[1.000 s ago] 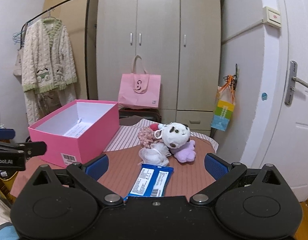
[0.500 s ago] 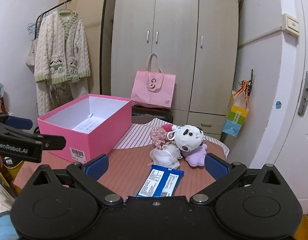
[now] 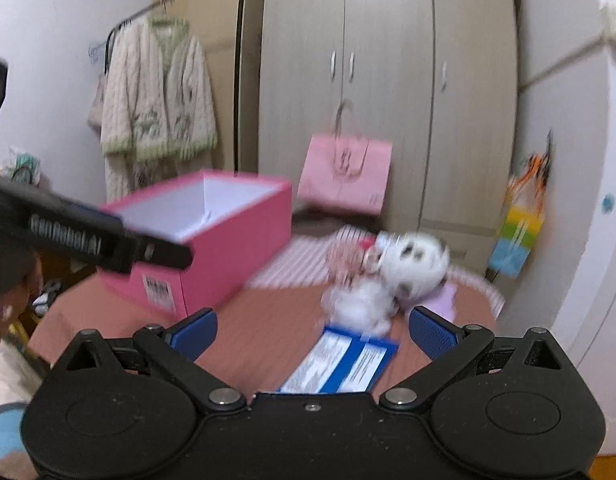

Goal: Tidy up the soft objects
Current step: 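Close the right tool on the blue snack packet and lift it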

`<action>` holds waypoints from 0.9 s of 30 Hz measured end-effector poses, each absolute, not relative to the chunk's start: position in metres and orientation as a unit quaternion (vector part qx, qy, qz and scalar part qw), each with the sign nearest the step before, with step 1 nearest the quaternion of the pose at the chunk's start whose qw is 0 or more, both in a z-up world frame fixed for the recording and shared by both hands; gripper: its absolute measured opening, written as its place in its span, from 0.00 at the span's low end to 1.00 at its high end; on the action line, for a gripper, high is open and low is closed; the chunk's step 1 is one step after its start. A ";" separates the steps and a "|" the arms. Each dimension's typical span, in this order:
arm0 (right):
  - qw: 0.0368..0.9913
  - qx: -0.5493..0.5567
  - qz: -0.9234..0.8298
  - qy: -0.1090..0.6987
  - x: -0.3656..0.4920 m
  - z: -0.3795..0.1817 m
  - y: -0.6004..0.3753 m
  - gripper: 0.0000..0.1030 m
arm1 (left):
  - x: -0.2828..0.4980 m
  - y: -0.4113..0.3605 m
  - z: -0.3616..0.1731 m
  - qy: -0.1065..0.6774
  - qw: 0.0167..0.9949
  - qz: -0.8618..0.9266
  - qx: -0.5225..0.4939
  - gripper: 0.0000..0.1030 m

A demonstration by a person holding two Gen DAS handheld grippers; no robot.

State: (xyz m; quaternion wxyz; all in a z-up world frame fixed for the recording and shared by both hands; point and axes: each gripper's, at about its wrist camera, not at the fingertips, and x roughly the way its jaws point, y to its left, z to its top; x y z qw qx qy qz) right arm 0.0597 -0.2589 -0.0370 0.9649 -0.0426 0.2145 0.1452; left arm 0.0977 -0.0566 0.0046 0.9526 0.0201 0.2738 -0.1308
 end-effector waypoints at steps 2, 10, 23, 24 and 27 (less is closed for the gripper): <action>0.958 -0.033 0.159 0.237 0.072 -0.051 -0.262 1.00 | 0.103 -0.065 -0.003 0.269 0.954 -0.130 0.025 1.00; 0.945 -0.042 0.180 0.271 0.095 -0.094 -0.268 0.99 | 0.132 -0.099 -0.037 0.316 0.927 -0.201 0.008 1.00; 0.931 -0.049 0.227 0.281 0.106 -0.121 -0.292 0.93 | 0.169 -0.132 -0.082 0.368 0.883 -0.290 -0.020 0.99; 0.930 -0.049 0.234 0.281 0.106 -0.122 -0.292 0.93 | 0.172 -0.132 -0.085 0.372 0.878 -0.300 -0.032 0.99; 0.926 -0.026 0.235 0.295 0.116 -0.130 -0.294 0.95 | 0.176 -0.134 -0.095 0.393 0.866 -0.304 -0.048 0.95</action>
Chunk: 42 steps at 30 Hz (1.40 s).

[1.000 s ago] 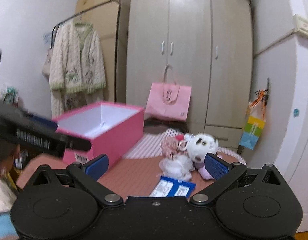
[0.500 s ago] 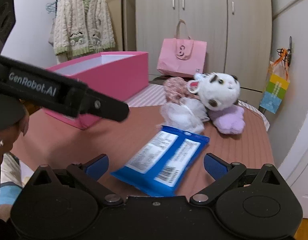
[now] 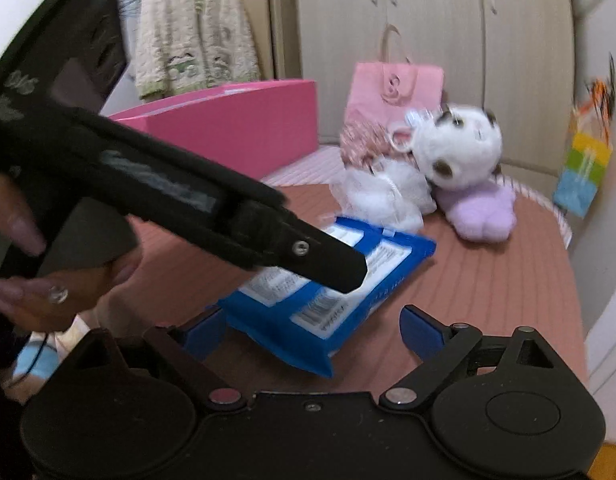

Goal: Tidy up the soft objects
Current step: 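Close the right tool on the blue snack packet and lift it, then carry the blue packet with the right tool over the pink shoebox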

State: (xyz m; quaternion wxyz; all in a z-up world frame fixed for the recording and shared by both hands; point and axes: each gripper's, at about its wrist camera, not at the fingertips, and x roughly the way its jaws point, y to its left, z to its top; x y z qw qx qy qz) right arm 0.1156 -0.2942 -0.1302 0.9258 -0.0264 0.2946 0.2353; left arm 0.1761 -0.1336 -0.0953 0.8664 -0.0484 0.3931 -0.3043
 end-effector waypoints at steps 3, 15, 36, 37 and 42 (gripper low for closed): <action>0.934 -0.042 0.225 0.275 0.113 -0.135 -0.289 0.95 | 0.172 -0.138 -0.099 0.384 0.873 -0.298 -0.031 0.86; 0.937 -0.035 0.244 0.245 0.104 -0.138 -0.284 0.71 | 0.164 -0.135 -0.098 0.375 0.872 -0.312 -0.036 0.60; 0.925 -0.006 0.239 0.295 0.098 -0.097 -0.247 0.60 | 0.132 -0.104 -0.054 0.409 0.859 -0.306 0.016 0.59; 0.924 -0.007 0.241 0.297 0.096 -0.093 -0.244 0.60 | 0.130 -0.100 -0.051 0.409 0.860 -0.305 0.014 0.59; 0.916 -0.036 0.259 0.305 0.085 -0.072 -0.223 0.60 | 0.115 -0.076 -0.037 0.416 0.863 -0.287 -0.008 0.60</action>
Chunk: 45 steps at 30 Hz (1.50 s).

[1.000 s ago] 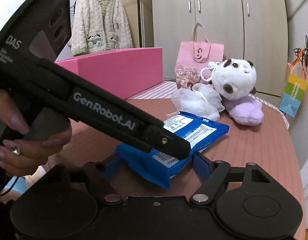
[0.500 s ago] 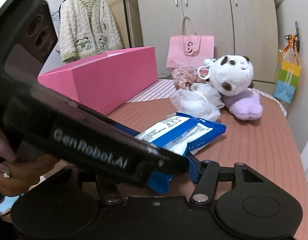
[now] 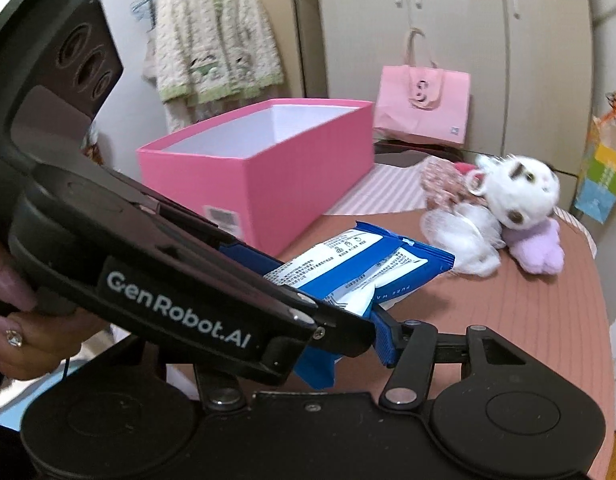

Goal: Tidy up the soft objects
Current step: 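Carry the blue packet with the right tool over the pink shoebox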

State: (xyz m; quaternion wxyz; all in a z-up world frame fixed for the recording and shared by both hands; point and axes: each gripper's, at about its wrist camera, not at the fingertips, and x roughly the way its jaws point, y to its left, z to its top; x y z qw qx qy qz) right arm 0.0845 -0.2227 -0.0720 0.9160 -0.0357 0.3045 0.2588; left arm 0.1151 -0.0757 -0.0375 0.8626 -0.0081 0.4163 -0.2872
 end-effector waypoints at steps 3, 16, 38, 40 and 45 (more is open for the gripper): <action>0.909 -0.051 0.276 0.307 0.077 -0.062 -0.208 0.60 | 0.106 -0.062 -0.029 0.418 0.865 -0.276 -0.010 0.60; 0.880 -0.100 0.360 0.293 0.055 -0.010 -0.140 0.61 | 0.077 0.014 0.028 0.428 0.877 -0.215 -0.020 0.62; 0.889 -0.102 0.362 0.260 0.204 0.020 -0.098 0.61 | 0.233 0.052 0.051 0.391 0.896 -0.206 -0.029 0.62; 0.890 -0.098 0.358 0.265 0.219 0.015 -0.099 0.61 | 0.249 0.049 0.045 0.393 0.895 -0.208 -0.030 0.62; 0.889 -0.108 0.346 0.279 0.255 0.003 -0.097 0.62 | 0.287 0.051 0.027 0.402 0.890 -0.209 -0.054 0.62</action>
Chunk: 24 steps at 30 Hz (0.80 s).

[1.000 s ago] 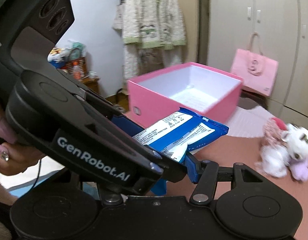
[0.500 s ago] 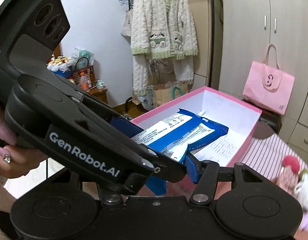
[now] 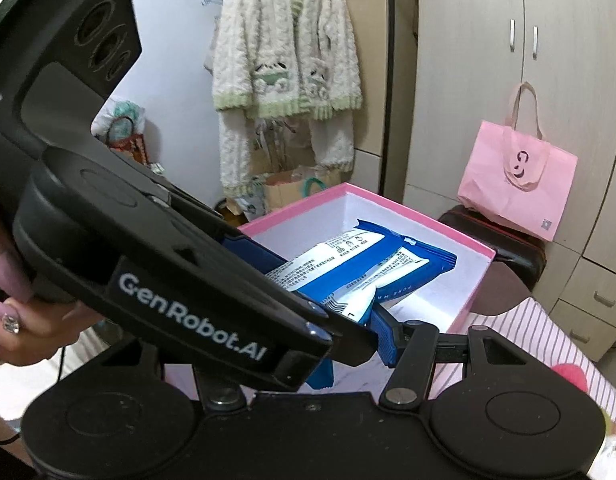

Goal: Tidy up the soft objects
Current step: 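Carry the blue packet with the right tool over the pink shoebox, then open the right tool to drop the packet into the shoebox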

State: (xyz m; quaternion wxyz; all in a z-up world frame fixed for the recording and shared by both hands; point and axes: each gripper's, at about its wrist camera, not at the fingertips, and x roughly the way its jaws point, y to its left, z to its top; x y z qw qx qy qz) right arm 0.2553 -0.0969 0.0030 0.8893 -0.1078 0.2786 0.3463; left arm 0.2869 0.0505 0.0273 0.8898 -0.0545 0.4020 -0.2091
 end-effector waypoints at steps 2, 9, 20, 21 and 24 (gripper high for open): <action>0.888 -0.110 0.344 0.285 0.267 -0.002 -0.096 0.62 | 0.296 0.053 0.021 0.400 0.891 -0.205 -0.066 0.62; 0.882 -0.110 0.342 0.304 0.298 -0.012 -0.088 0.63 | 0.322 0.061 0.003 0.399 0.891 -0.195 -0.099 0.62; 0.879 -0.142 0.315 0.329 0.313 -0.031 -0.079 0.67 | 0.340 0.065 -0.008 0.412 0.888 -0.184 -0.093 0.68; 0.881 -0.145 0.309 0.327 0.311 -0.030 -0.079 0.67 | 0.337 0.066 -0.005 0.406 0.891 -0.181 -0.089 0.70; 0.883 -0.139 0.303 0.331 0.306 -0.025 -0.084 0.68 | 0.325 0.073 0.004 0.390 0.898 -0.187 -0.083 0.74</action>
